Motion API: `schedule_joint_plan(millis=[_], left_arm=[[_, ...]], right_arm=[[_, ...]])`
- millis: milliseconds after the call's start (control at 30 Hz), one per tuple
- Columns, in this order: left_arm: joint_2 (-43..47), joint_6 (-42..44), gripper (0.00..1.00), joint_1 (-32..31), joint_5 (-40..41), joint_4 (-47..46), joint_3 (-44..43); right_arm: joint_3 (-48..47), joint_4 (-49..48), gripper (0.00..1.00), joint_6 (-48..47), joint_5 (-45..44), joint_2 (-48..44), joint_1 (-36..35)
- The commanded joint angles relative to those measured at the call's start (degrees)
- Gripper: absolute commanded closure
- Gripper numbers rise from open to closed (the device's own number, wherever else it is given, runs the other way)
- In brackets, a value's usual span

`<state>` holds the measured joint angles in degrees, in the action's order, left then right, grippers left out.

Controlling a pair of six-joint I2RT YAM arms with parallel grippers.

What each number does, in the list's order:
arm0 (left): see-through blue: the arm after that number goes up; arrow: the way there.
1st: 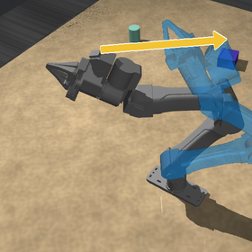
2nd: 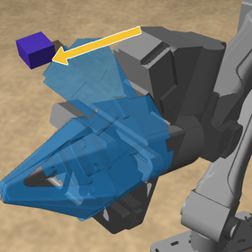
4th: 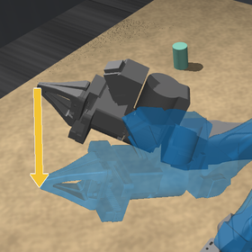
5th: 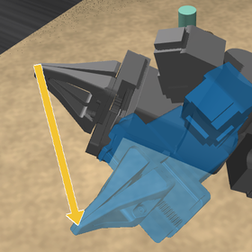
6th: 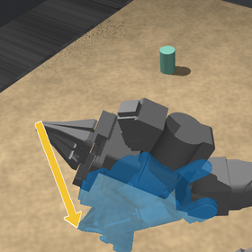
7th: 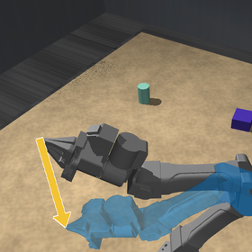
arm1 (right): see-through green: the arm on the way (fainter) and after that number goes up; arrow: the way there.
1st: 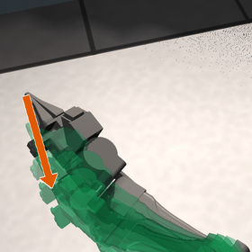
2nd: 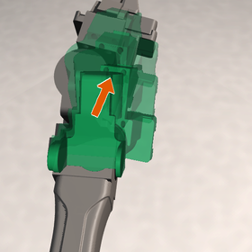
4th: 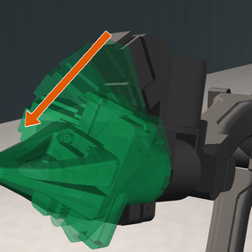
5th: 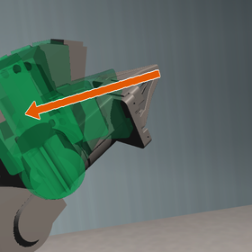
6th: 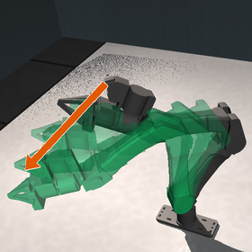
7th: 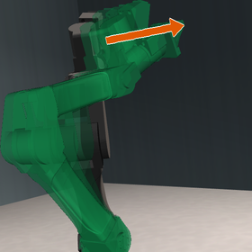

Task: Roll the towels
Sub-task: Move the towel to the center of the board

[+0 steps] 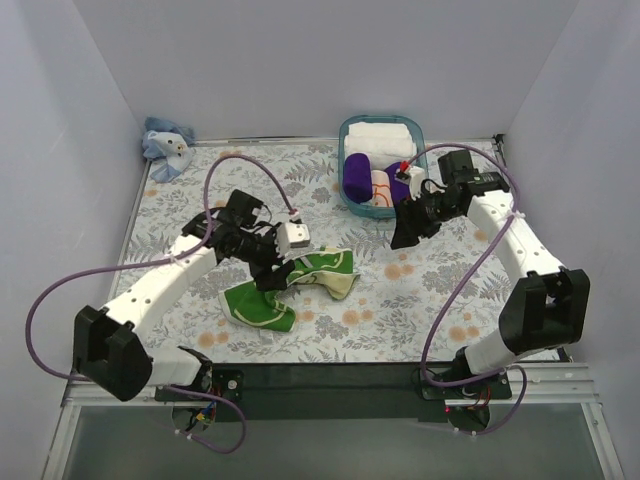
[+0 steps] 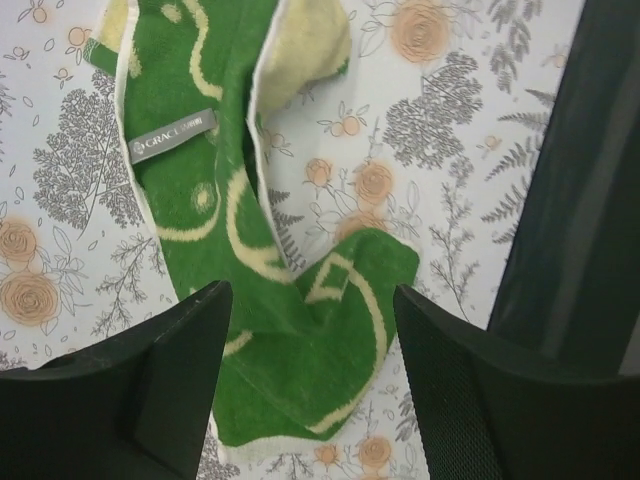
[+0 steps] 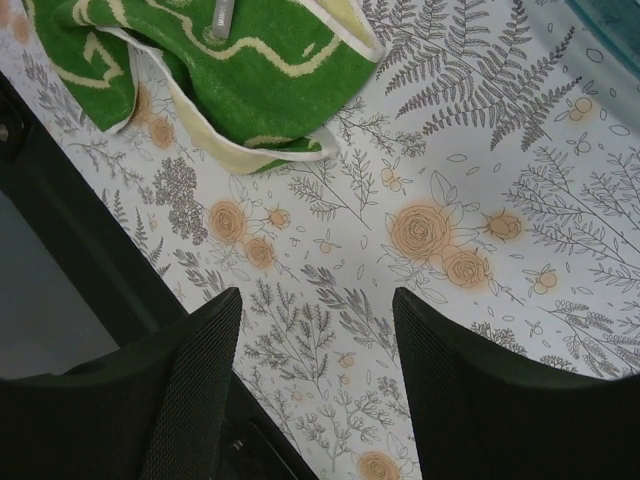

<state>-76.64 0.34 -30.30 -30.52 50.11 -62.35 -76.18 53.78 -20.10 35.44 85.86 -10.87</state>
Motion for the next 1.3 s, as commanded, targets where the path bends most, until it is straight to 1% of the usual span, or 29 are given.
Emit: schedule_joint_plan(millis=[0,33,100,133,167,200,233,267,300,333,400,433,467,500,567,667,800,867,967,1033,1067,1267], left_arm=[[7.28,9.76,0.38,5.94,-9.11,11.05,-3.56],[7.73,10.90,0.38,10.31,-9.64,12.37,-4.09],[7.56,14.50,0.39,14.38,-8.60,15.54,-4.27],[7.21,15.47,0.41,18.22,-7.46,16.16,-3.32],[6.77,16.87,0.43,20.26,-6.23,17.12,-2.79],[5.72,17.58,0.45,21.85,-4.21,16.61,-1.91],[5.02,17.68,0.49,24.22,-2.63,16.08,-0.34],[4.40,18.29,0.50,25.55,-1.65,15.64,0.29],[3.35,18.03,0.50,26.78,1.75,14.50,0.91],[2.73,18.03,0.50,28.79,3.35,13.45,1.87],[0.63,19.86,0.50,30.21,4.51,13.61,1.79],[0.01,20.14,0.50,33.18,4.77,13.70,1.88],[-0.61,20.57,0.50,33.64,4.95,13.96,2.23],[-1.66,21.19,0.50,33.99,5.47,13.97,3.27],[-2.11,21.46,0.50,34.08,7.14,12.57,4.86],[-2.99,21.37,0.45,34.17,8.29,10.46,7.76],[-4.83,20.49,0.43,34.17,8.90,7.82,9.96],[-5.88,20.23,0.44,34.17,9.78,6.32,10.84],[-8.43,19.44,0.44,34.17,8.65,4.65,10.58],[-9.75,18.39,0.40,34.08,7.33,4.39,10.23],[-10.63,18.12,0.35,33.82,6.62,4.39,10.23],[-11.16,16.45,0.36,32.24,6.62,1.93,12.33]], right_arm=[[-3.97,-1.75,0.43,0.50,-1.95,1.84,-2.91],[-4.67,-1.92,0.44,0.50,-2.56,3.15,-3.71],[-5.90,-2.97,0.47,0.58,-5.19,4.57,-6.51],[-7.21,-3.50,0.49,0.67,-6.42,6.14,-7.40],[-7.92,-4.55,0.53,0.85,-7.66,6.94,-8.36],[-8.71,-5.08,0.54,1.11,-10.36,7.90,-10.29],[-10.20,-5.52,0.56,1.11,-11.78,9.83,-11.18],[-11.00,-6.05,0.58,1.11,-13.19,10.98,-12.23],[-11.79,-6.23,0.59,1.11,-15.90,12.03,-13.98],[-12.41,-6.40,0.60,0.85,-17.15,14.13,-14.96],[-13.90,-6.75,0.64,0.32,-21.00,15.99,-18.11],[-14.08,-7.19,0.66,0.06,-22.33,17.48,-19.09],[-13.99,-8.33,0.67,-0.03,-23.39,18.19,-19.97],[-13.82,-9.47,0.67,-0.03,-26.27,19.50,-22.33],[-13.82,-10.79,0.67,-0.12,-28.14,21.62,-23.57],[-13.91,-11.94,0.64,0.50,-29.81,24.70,-25.51],[-13.90,-13.35,0.59,0.50,-31.04,27.77,-26.30],[-14.43,-13.87,0.58,0.67,-31.13,29.35,-26.48],[-15.57,-13.88,0.56,1.20,-30.00,31.29,-26.65],[-15.93,-13.96,0.56,1.73,-29.20,32.52,-26.74],[-16.10,-13.88,0.56,1.73,-29.03,33.13,-26.74],[-15.84,-13.79,0.62,1.90,-27.71,34.11,-26.74]])
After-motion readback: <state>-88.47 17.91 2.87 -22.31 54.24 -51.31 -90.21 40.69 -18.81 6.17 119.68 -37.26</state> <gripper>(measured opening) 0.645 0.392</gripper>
